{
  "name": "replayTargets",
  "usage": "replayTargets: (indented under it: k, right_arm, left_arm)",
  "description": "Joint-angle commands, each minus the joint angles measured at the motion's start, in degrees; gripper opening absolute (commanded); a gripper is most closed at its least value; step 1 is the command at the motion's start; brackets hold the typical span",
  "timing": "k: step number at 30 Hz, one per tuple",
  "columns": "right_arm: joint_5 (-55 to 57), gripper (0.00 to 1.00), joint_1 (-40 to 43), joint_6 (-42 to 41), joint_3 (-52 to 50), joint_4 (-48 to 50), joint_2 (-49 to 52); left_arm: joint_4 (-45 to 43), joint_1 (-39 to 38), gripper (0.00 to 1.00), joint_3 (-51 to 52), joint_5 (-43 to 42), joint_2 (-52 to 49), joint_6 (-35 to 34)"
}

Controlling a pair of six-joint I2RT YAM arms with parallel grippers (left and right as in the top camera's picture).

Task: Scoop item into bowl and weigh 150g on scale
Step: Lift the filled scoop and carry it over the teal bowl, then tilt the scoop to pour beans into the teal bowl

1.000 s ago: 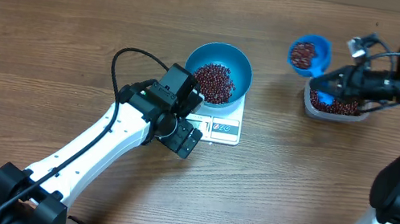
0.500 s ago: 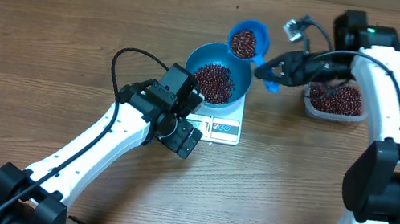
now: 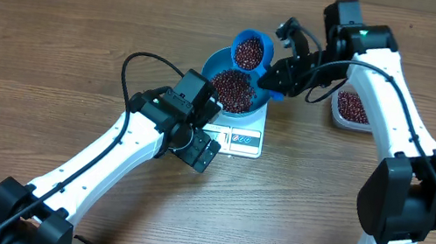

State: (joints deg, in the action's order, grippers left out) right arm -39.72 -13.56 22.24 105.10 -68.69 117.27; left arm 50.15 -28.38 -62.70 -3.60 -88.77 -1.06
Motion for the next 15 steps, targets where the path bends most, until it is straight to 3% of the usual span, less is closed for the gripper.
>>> replayTargets:
  k: [1,15]
  right_arm:
    - [7.13,0.04,-1.90,-0.17,3.45,0.24,-0.28]
    - [27.65,0.04,-7.23,-0.24,11.96,-7.17,-0.28]
  left_arm:
    - [0.11,0.24,1.00,-0.20,0.61,1.05,1.11]
    - [0.11,0.24,1.00,-0.20,0.61,1.05,1.11]
